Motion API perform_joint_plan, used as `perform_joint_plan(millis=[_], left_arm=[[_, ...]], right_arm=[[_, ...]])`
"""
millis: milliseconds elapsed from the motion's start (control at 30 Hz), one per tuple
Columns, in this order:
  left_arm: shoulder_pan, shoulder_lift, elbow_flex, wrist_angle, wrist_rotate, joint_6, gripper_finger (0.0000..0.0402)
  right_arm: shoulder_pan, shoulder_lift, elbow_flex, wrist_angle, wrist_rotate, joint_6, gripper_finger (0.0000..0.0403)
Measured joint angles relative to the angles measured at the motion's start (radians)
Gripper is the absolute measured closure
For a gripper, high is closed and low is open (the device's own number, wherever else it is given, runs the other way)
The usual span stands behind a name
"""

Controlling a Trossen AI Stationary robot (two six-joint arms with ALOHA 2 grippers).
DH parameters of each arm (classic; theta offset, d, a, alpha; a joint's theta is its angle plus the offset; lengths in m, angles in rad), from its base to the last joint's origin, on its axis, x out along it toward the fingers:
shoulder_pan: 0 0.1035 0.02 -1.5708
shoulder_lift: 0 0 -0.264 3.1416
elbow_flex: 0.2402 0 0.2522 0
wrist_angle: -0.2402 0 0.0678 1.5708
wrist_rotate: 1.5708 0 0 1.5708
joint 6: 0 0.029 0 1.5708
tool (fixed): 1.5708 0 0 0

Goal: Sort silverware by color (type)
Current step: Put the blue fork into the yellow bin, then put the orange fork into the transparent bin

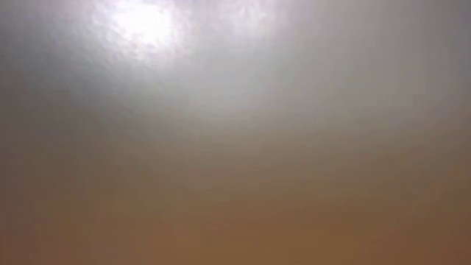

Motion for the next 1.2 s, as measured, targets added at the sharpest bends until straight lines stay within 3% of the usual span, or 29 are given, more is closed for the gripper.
perform_joint_plan(millis=[300, 633, 800, 1000, 1200], left_arm=[[0.000, 0.000, 0.000, 0.000, 0.000, 0.000, 0.0306], [0.000, 0.001, 0.000, 0.000, 0.000, 0.000, 0.0306], [0.000, 0.001, 0.000, 0.000, 0.000, 0.000, 0.0306], [0.000, 0.002, 0.000, 0.000, 0.000, 0.000, 0.0306], [0.000, 0.002, 0.000, 0.001, 0.000, 0.000, 0.0306]], right_arm=[[0.134, 0.080, -0.002, 0.074, 0.003, 0.124, 0.0394], [0.175, 0.274, -0.003, 0.096, -0.001, 0.274, 0.0394], [0.174, 0.344, 0.031, 0.120, -0.005, 0.217, 0.0393], [0.174, 0.359, 0.066, 0.113, -0.023, 0.117, 0.0363], [0.169, 0.353, 0.065, 0.072, -0.015, 0.144, 0.0317]])
